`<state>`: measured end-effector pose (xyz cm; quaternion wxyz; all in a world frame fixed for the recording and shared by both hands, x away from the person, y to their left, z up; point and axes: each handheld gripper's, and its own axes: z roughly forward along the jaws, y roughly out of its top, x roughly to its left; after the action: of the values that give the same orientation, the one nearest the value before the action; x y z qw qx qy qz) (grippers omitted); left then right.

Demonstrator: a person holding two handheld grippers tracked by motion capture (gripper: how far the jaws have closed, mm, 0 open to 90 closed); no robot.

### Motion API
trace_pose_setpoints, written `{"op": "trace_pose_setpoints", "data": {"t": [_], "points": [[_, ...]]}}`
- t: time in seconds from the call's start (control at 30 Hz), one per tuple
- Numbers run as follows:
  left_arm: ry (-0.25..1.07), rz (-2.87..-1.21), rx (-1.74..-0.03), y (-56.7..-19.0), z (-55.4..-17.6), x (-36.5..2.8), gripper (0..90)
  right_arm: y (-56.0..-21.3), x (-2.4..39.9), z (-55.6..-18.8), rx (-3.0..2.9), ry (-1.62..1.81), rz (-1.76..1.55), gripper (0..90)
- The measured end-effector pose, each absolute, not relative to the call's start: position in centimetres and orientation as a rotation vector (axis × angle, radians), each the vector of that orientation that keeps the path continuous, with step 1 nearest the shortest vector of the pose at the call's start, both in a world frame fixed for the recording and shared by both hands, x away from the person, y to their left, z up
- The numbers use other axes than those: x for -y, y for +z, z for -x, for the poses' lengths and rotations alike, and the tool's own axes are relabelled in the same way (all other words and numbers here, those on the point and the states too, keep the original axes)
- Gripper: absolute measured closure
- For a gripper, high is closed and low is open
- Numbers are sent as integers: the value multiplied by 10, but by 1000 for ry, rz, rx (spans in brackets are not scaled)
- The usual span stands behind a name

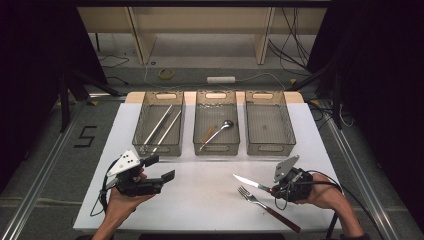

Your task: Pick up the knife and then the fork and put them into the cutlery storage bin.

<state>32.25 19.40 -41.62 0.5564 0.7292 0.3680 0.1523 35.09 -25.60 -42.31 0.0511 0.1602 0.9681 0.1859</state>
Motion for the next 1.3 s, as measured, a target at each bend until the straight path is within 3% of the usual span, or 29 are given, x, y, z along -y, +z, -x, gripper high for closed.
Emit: {"op": "trace_pose_setpoints", "data": {"t": [1.3], "points": [[445, -1692, -885, -417, -315, -212, 170, -383, 256, -411, -2647, 945, -952, 774]]}}
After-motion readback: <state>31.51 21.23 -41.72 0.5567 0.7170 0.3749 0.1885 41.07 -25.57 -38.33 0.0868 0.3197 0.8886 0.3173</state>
